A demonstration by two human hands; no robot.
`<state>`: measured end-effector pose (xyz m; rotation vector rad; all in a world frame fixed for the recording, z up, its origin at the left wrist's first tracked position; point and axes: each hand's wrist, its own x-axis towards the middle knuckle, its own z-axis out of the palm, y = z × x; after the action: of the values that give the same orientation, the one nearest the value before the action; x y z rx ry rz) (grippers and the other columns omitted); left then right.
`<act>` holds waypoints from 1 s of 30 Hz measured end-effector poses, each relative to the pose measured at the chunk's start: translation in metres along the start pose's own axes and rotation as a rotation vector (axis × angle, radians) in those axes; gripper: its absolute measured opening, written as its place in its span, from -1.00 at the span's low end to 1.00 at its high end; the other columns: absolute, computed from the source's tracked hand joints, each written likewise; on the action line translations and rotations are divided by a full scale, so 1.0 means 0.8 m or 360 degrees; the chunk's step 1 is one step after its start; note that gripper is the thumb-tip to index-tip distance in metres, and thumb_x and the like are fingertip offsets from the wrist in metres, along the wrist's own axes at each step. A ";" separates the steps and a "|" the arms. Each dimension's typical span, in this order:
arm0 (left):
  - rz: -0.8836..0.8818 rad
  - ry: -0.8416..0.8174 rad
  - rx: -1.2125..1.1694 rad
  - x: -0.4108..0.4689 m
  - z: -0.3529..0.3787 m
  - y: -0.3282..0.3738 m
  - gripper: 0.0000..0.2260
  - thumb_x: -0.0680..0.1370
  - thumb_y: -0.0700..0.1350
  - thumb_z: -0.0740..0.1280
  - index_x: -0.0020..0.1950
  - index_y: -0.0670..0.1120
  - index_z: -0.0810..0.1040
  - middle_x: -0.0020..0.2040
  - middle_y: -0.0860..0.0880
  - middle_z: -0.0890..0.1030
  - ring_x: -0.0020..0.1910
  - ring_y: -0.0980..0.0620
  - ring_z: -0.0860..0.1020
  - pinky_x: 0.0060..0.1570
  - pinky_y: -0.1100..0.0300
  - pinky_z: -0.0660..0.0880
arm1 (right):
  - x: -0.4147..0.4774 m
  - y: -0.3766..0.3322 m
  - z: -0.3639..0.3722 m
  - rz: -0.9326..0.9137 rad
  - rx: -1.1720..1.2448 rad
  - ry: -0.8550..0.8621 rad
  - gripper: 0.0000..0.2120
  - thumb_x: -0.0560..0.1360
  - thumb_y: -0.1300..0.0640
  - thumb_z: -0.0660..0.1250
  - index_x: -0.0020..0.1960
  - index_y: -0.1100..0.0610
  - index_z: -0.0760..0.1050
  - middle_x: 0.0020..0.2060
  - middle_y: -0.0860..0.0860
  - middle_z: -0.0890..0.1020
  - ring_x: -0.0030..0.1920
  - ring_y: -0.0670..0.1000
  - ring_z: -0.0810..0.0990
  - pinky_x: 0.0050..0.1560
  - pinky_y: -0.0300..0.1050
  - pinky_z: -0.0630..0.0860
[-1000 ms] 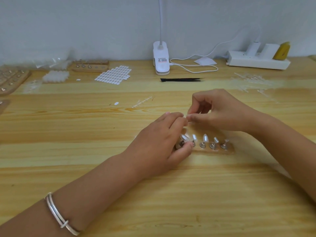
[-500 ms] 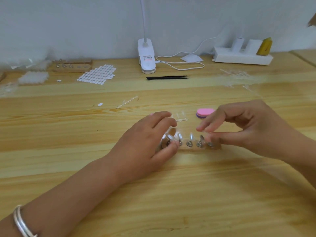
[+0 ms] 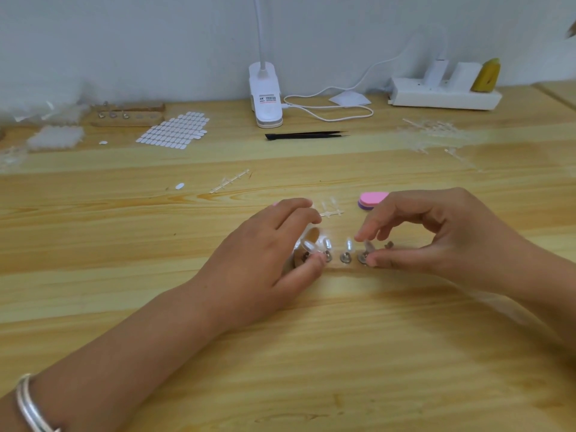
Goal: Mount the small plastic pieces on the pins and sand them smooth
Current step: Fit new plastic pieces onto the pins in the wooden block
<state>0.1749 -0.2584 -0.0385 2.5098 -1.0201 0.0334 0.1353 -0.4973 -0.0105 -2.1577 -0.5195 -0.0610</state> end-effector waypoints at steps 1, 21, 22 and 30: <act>-0.0001 -0.0001 -0.0006 0.000 0.000 0.000 -0.58 0.57 0.14 0.17 0.37 0.01 0.41 0.44 0.09 0.36 0.37 0.15 0.35 0.32 0.36 0.19 | -0.001 0.000 0.000 0.0001 -0.0027 0.0008 -0.82 0.30 0.05 0.54 -0.10 0.00 0.66 -0.15 -0.11 0.72 -0.04 0.02 0.67 0.03 -0.31 0.54; -0.0139 0.0079 -0.0495 0.004 -0.003 -0.014 -0.38 0.44 0.13 0.46 0.45 0.15 0.34 0.47 0.24 0.28 0.41 0.33 0.26 0.39 0.34 0.23 | 0.016 -0.003 -0.022 -0.0081 -0.0119 0.0178 -0.88 0.51 -0.04 0.48 -0.14 -0.02 0.71 -0.01 -0.19 0.72 0.06 -0.09 0.69 0.15 -0.25 0.53; -0.0165 0.0109 -0.0539 0.005 -0.005 -0.016 -0.33 0.39 0.10 0.52 0.45 0.14 0.35 0.46 0.23 0.30 0.40 0.34 0.26 0.36 0.42 0.19 | 0.025 -0.006 -0.024 -0.0070 -0.0168 0.0164 -0.91 0.50 -0.04 0.47 -0.14 -0.05 0.69 -0.05 -0.21 0.72 0.03 -0.11 0.69 0.12 -0.25 0.55; -0.0306 0.0341 -0.0075 0.000 -0.008 -0.018 -0.28 0.16 0.48 0.29 0.12 0.03 0.60 0.15 0.18 0.49 0.20 0.11 0.42 0.30 0.17 0.27 | 0.111 -0.014 0.010 0.0055 -0.0560 -0.0407 -0.82 0.43 0.00 0.55 0.02 -0.02 0.70 -0.08 -0.20 0.66 -0.01 -0.35 0.52 0.02 -0.42 0.44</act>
<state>0.1854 -0.2461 -0.0381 2.4855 -0.6850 0.2133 0.2106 -0.4551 0.0136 -2.5358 -0.6565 0.1558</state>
